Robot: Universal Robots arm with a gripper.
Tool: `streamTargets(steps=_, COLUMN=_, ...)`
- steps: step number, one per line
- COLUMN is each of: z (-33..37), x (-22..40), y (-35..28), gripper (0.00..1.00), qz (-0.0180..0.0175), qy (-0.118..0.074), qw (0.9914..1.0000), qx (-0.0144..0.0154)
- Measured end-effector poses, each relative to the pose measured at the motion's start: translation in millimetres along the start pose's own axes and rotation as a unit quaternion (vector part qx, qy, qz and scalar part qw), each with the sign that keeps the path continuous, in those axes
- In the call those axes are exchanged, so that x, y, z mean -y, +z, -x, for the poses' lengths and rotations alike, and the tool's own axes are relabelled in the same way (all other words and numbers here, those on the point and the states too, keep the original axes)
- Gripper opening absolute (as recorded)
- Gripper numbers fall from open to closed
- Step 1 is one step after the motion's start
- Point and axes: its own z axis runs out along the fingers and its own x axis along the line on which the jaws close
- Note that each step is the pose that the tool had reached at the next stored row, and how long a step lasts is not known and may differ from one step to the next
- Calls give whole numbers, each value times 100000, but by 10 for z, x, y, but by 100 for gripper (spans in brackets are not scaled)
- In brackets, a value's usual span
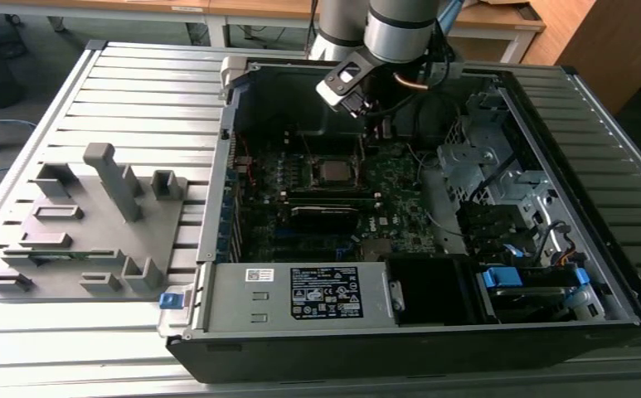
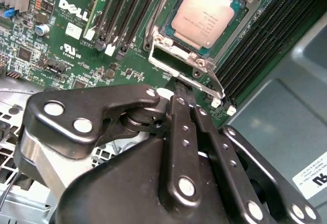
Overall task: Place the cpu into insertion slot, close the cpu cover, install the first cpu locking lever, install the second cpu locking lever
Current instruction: 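Close the cpu cover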
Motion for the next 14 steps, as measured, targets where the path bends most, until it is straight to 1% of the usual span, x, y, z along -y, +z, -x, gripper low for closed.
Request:
streamTargets(steps=2, z=0, x=17, y=2, gripper=11, qz=66, qy=-7, qw=100000, qx=-2)
streamTargets(steps=5, z=1, x=91, y=7, gripper=11, qz=467, qy=-1, qw=99999, qx=-5)
streamTargets(steps=7, z=1, x=128, y=10, gripper=11, qz=646, qy=-6, qw=99998, qx=-7)
streamTargets(steps=11, z=1, x=130, y=10, gripper=11, qz=669, qy=-12, qw=99998, qx=12)
streamTargets(steps=12, z=1, x=130, y=10, gripper=11, qz=661, qy=-12, qw=99998, qx=15)
streamTargets(steps=13, z=0, x=130, y=13, gripper=11, qz=417, qy=-7, qw=99999, qx=-3)
streamTargets(steps=14, z=1, x=130, y=16, gripper=11, qz=-81, qy=-2, qw=100000, qx=8)
